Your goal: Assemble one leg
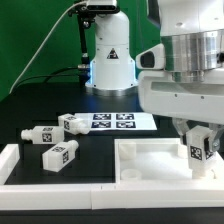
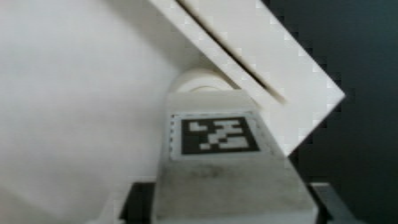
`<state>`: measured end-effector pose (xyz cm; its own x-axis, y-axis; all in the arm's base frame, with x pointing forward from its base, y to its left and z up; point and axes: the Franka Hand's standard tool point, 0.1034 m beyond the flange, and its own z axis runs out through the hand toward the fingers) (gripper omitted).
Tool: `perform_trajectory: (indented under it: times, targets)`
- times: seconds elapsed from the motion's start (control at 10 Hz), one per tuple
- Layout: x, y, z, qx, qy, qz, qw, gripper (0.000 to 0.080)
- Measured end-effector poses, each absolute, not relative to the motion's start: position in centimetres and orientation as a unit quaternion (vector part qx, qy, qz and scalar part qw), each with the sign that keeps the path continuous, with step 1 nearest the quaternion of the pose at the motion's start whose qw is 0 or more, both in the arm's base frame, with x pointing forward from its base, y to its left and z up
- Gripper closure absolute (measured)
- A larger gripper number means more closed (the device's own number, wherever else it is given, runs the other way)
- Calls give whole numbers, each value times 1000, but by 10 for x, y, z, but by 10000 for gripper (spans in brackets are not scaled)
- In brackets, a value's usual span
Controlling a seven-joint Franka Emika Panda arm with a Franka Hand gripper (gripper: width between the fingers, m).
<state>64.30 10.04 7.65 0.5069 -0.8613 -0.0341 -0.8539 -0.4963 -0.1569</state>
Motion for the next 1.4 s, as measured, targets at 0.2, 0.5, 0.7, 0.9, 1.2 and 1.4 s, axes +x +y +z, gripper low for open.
perform_trajectory:
  times: [0.2,0.5,0.7,0.9,1.2,1.4]
  targets:
    - [642,99,76,-816,571,-10,90,512]
    - [639,108,76,-793,603,-4,88,512]
    - [636,115,77,-848,525,1,66,253]
    - [643,120,84,-923,382,1,47,172]
    - [642,117,84,-958,281,-14,47,154]
    - [642,116,83,-978,203,-18,45,150]
